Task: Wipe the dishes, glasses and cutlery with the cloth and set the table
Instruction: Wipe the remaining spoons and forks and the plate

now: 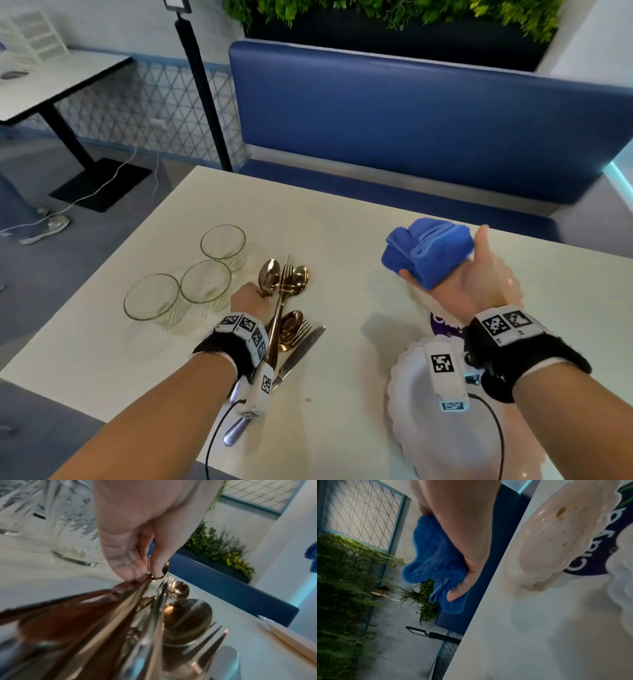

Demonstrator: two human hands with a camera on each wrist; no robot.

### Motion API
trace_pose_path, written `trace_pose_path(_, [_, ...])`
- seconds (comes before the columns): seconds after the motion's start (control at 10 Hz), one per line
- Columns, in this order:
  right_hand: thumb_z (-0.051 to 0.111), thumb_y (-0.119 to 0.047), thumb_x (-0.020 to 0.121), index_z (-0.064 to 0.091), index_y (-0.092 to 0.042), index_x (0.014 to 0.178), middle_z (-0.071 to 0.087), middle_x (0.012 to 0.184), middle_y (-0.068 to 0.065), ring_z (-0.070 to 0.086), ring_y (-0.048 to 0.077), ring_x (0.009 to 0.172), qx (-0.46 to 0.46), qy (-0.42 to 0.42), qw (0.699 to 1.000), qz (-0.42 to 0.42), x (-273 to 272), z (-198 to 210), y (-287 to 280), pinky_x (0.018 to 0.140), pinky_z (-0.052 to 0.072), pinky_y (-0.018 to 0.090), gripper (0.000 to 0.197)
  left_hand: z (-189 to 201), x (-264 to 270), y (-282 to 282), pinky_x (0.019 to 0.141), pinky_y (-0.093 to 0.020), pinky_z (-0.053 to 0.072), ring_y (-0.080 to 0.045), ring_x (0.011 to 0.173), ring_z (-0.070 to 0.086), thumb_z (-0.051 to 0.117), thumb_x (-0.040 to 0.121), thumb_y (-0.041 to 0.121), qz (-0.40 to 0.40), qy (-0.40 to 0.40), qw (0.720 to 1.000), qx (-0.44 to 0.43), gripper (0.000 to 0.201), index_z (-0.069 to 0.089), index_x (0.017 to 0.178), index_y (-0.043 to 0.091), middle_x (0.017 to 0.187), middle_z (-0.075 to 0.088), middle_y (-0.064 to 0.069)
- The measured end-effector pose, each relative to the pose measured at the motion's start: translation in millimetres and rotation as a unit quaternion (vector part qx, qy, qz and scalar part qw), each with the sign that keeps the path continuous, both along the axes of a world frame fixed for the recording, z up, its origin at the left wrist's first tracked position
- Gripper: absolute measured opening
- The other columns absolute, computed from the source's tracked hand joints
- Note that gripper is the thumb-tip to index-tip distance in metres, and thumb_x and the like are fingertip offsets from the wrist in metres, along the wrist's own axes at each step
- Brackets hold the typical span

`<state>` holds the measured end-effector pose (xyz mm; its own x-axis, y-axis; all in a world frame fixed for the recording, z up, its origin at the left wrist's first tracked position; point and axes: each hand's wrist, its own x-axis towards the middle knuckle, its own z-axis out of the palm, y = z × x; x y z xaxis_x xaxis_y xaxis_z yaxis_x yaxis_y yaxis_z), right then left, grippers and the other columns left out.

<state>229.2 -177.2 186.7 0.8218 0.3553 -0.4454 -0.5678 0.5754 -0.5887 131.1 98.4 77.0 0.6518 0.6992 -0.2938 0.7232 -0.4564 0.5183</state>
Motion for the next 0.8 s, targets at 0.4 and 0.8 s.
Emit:
trace_pose_path(0.4, [0.079, -0.024, 0.032, 0.076, -0.013, 0.097, 0.06, 0.127, 0.015, 0.06, 0.036, 0.112, 0.007, -0.098, 0.993, -0.064, 36.6, -3.3, -104.4, 0.093, 0.04, 0.064, 0.066, 33.0, 78.8, -76.0, 0.098, -0.041, 0.044, -0.034, 0.112, 0.053, 0.054, 0.089, 0.019, -0.104, -0.005, 0.994, -0.02, 0.033, 0.049, 0.119, 0.008, 0.13, 0.044, -0.013])
trace_pose_path(0.8, [0.074, -0.025, 0.048, 0.068, -0.007, 0.097, 0.068, 0.095, 0.013, 0.068, 0.028, 0.081, -0.063, -0.089, 0.987, -0.121, 43.0, -15.9, -197.5, 0.069, 0.057, 0.041, 0.053, 11.4, 162.4, -209.1, 0.065, -0.03, 0.047, -0.027, 0.063, 0.057, 0.045, 0.094, 0.028, -0.209, 0.104, 0.948, -0.216, 0.033, 0.051, 0.078, 0.0, 0.066, 0.054, -0.009])
